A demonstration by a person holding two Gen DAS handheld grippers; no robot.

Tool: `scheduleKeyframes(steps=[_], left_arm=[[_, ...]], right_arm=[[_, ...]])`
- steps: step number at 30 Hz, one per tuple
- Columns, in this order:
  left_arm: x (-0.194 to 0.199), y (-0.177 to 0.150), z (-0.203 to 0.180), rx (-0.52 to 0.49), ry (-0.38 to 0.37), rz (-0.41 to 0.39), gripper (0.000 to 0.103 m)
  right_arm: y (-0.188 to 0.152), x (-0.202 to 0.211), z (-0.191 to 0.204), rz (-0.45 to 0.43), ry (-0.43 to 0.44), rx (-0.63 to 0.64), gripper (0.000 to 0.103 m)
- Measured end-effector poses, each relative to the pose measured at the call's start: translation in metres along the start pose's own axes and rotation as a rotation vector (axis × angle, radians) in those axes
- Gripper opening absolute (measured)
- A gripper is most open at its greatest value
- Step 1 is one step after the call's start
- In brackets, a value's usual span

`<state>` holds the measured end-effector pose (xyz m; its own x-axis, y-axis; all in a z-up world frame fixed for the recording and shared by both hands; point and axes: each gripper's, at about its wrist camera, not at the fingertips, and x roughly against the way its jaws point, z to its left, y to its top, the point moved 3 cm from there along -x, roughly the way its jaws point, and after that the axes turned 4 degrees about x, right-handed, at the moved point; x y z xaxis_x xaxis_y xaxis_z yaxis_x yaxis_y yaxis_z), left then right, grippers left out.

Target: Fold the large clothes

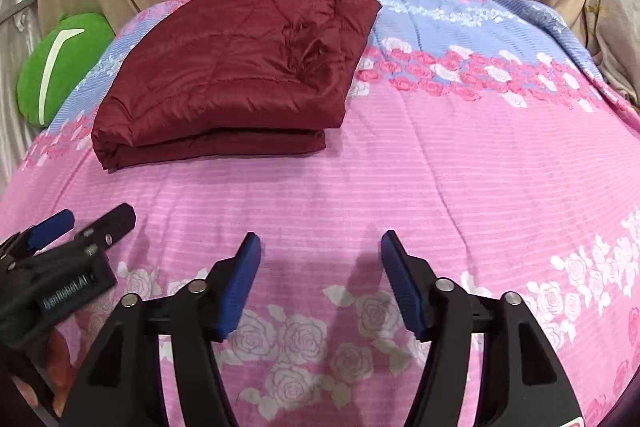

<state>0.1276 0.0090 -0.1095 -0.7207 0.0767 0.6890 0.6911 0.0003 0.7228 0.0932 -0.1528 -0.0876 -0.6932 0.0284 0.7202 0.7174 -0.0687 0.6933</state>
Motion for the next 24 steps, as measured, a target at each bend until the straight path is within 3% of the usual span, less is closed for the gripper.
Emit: scheduleKeyframes(steps=[5,24], left_arm=[[0.010,-0.005,-0.010,-0.039,0.053,-0.044,0.096],[0.009,-0.008,-0.014,-0.062,0.103,-0.045,0.096]], right_arm=[[-0.005,0.001,0.005,0.008,-0.004,0.013,0.063],[-0.011,0.007,0.014,-0.014,-0.060,0.033,0.064]])
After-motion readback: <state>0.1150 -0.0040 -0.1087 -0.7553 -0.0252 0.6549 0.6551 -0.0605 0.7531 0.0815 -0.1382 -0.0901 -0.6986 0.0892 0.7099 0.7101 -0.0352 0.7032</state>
